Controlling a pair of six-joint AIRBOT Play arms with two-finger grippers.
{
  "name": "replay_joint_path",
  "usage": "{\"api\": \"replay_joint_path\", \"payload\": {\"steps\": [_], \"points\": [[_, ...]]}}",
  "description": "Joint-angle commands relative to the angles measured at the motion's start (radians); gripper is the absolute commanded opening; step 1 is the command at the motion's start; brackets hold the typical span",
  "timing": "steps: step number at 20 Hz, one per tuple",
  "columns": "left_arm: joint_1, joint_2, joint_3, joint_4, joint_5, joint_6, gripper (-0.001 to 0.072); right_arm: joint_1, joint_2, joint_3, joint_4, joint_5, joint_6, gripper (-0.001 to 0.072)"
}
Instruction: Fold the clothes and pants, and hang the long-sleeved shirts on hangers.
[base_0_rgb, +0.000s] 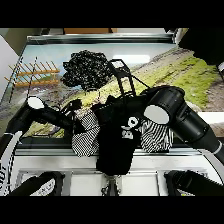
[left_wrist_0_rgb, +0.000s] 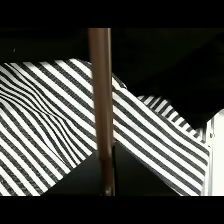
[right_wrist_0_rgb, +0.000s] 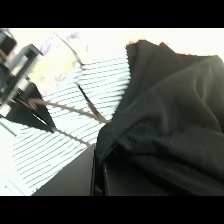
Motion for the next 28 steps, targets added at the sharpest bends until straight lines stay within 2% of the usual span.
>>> {"api": "replay_joint_path", "payload": {"steps": [1,5,11,13,14,15,16,18,20,24,25,26,27,28], "points": [[-0.001,0.0,0.0,0.002,-0.006,0.002,0.0011,0.023,-0.045,0.052,0.006,-0.017,-0.031,0.0019],[-0.001,0.0,0.0,0.002,-0.007,0.002,0.001,0.025,-0.061,0.061,0.003,0.035,-0.044,0.0019],[0.0,0.0,0.0,0.002,-0.007,0.002,0.0011,0.025,-0.065,0.063,0.011,0.035,-0.055,0.0025],[-0.001,0.0,0.0,0.002,-0.007,0.002,0.0011,0.025,-0.065,0.063,0.046,0.035,-0.093,0.0032],[0.0,0.0,0.0,0.002,-0.007,0.002,0.0011,0.025,-0.065,0.063,0.072,0.035,-0.11,0.0113],[0.0,0.0,0.0,0.002,-0.008,0.002,0.0011,0.025,-0.065,0.063,0.078,0.035,-0.111,0.0281],[-0.001,0.0,0.0,0.002,-0.008,0.002,0.0011,0.025,-0.065,0.063,0.078,0.035,-0.11,0.0314],[0.0,0.0,0.0,0.002,-0.008,0.001,0.0011,0.025,-0.065,0.063,0.093,0.035,-0.111,0.0315],[0.0,0.0,0.0,0.002,-0.008,0.002,0.0011,0.025,-0.065,0.065,0.124,0.04,-0.167,0.0315],[0.0,0.0,0.0,0.002,-0.014,0.002,0.0011,0.016,-0.065,0.14,0.065,0.183,-0.206,0.0319],[0.0,0.0,0.0,0.002,-0.014,0.002,0.0011,0.012,-0.065,0.163,0.066,0.221,-0.214,0.0408],[0.0,0.0,0.0,0.002,-0.013,0.002,0.0011,0.006,-0.065,0.185,0.066,0.248,-0.214,0.057],[0.0,0.0,0.0,0.002,-0.013,0.002,0.0011,0.006,-0.065,0.203,0.067,0.268,-0.214,0.0617],[0.0,0.0,0.0,0.002,-0.013,0.002,0.0011,0.006,-0.065,0.215,0.067,0.278,-0.214,0.0617]]}}
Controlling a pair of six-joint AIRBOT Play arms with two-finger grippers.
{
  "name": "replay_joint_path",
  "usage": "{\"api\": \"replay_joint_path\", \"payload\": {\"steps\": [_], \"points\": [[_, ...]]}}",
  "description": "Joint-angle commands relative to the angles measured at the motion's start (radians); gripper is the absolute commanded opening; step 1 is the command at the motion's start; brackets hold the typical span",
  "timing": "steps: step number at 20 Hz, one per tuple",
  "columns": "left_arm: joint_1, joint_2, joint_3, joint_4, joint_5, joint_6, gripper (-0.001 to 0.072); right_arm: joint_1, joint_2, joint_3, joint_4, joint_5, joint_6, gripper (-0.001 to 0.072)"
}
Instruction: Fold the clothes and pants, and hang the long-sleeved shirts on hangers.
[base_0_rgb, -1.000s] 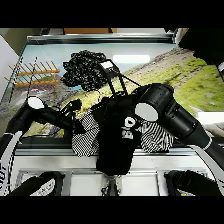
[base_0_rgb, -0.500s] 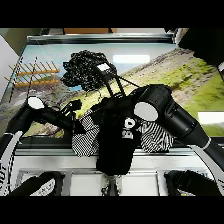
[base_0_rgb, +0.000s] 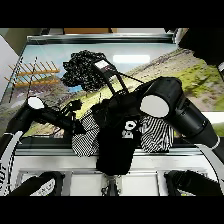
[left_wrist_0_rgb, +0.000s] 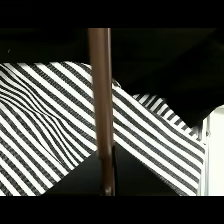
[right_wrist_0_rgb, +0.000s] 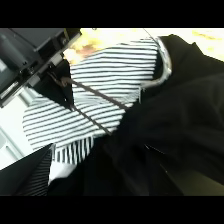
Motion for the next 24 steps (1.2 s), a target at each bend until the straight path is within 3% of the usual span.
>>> {"api": "replay_joint_path", "payload": {"steps": [1,3,8,14,16,18,22,24], "points": [[0.0,0.0,0.0,0.001,-0.002,0.0,0.0011,-0.005,0.0,0.055,-0.006,0.09,-0.015,0.0617],[0.0,0.0,0.0,0.001,-0.003,0.0,0.0011,-0.011,0.0,0.075,-0.005,0.119,-0.047,0.0617],[0.0,0.0,0.0,0.001,-0.002,0.0,0.0011,-0.136,0.038,0.114,0.018,0.279,-0.287,0.0617],[0.0,0.0,0.0,0.001,-0.003,0.0,0.0012,-0.236,0.058,0.113,0.01,0.269,-0.307,0.0616],[0.0,0.0,0.0,0.001,-0.003,0.0,0.0012,-0.253,0.06,0.112,0.017,0.269,-0.465,0.0615],[0.0,0.0,0.0,0.001,-0.003,0.0,0.0011,-0.34,0.066,0.111,0.132,0.273,-0.599,0.0615],[0.0,0.0,0.0,0.001,-0.002,0.0,0.0011,-0.681,0.079,0.051,0.512,0.277,-0.838,0.0616],[0.0,0.0,0.0,0.001,-0.002,0.0,0.0012,-0.855,0.083,-0.039,0.674,0.322,-1.008,0.0616]]}}
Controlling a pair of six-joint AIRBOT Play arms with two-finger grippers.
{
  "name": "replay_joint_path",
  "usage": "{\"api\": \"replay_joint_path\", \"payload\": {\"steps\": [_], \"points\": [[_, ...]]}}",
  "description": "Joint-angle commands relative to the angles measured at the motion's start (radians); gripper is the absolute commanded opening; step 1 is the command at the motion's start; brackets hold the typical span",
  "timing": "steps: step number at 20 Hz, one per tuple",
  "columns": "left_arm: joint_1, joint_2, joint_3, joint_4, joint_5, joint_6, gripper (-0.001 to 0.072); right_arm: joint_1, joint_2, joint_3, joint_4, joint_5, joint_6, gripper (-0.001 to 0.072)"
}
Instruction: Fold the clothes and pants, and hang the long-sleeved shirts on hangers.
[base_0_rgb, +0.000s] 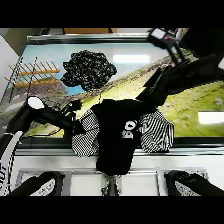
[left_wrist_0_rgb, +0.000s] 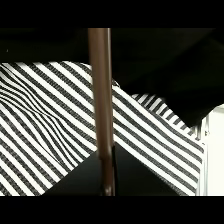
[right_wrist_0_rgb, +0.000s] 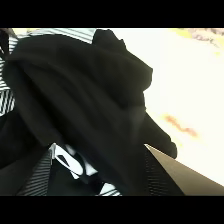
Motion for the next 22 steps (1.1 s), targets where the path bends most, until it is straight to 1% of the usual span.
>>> {"api": "replay_joint_path", "payload": {"steps": [1,3,5,7,8,13,15,22], "points": [[0.0,0.0,0.0,0.0,0.0,0.0,0.0012,-0.297,0.006,-0.143,0.352,0.064,-0.323,0.0616],[0.0,0.0,0.0,0.0,0.0,0.0,0.0012,-0.419,0.003,-0.277,0.478,0.08,-0.464,0.0615],[0.0,0.0,0.0,0.0,0.0,0.0,0.0012,-0.495,-0.008,-0.405,0.559,0.082,-0.604,0.0616],[0.0,0.0,0.0,0.0,-0.001,0.0,0.0012,-0.515,-0.025,-0.501,0.584,0.082,-0.719,0.0616],[0.0,0.0,0.0,0.0,0.0,0.0,0.0012,-0.512,-0.037,-0.531,0.585,0.082,-0.751,0.0616],[0.0,0.0,0.0,0.0,0.0,0.0,0.0012,-0.422,-0.143,-0.554,0.623,0.134,-0.771,0.0616],[0.0,0.0,0.0,0.0,0.0,0.0,0.0011,-0.369,-0.171,-0.554,0.624,0.129,-0.809,0.0616],[0.0,0.0,0.0,0.0,0.0,0.0,0.0012,-0.243,-0.248,-0.554,0.625,0.119,-0.812,0.0616]]}}
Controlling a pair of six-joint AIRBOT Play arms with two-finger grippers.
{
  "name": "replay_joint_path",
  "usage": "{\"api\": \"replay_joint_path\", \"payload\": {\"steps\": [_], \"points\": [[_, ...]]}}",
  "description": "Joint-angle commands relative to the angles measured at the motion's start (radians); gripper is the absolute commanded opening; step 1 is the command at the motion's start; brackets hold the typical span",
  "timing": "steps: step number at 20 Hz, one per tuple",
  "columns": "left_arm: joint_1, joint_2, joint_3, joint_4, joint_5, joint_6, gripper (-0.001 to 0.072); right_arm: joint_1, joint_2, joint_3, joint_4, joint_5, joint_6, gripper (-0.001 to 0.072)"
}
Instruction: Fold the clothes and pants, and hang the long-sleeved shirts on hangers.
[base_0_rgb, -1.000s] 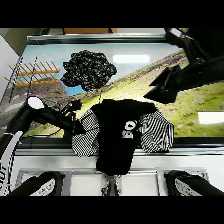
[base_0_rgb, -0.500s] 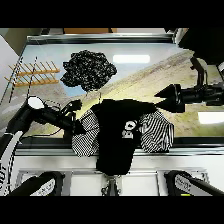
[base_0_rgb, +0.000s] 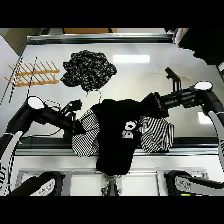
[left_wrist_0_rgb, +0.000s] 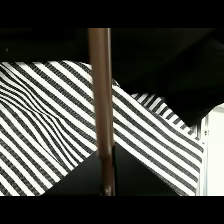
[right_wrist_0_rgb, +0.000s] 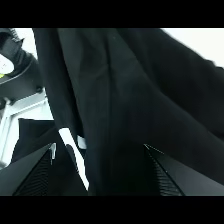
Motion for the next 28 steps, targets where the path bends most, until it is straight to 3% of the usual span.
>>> {"api": "replay_joint_path", "payload": {"steps": [1,20,21,22,23,28], "points": [[0.0,0.0,0.0,-0.001,0.001,0.0,0.0012,0.058,-0.029,-0.001,0.006,-0.004,-0.01,0.0616],[0.0,0.0,0.0,-0.001,0.001,0.0,0.0012,0.079,-0.029,-0.001,0.005,-0.021,-0.006,0.0609],[0.0,0.0,0.0,-0.001,0.001,0.0,0.0012,0.079,-0.029,-0.001,0.003,-0.019,-0.006,0.05],[0.0,0.0,0.0,-0.001,0.001,0.0,0.0012,0.079,-0.029,-0.001,-0.001,-0.019,-0.006,0.0227],[0.0,0.0,0.0,-0.001,0.001,0.0,0.0012,0.079,-0.029,-0.001,-0.003,-0.019,-0.007,0.0027],[0.0,0.0,0.0,0.0,0.002,0.0,0.0012,0.079,-0.029,-0.001,-0.002,-0.024,-0.006,0.0021]]}}
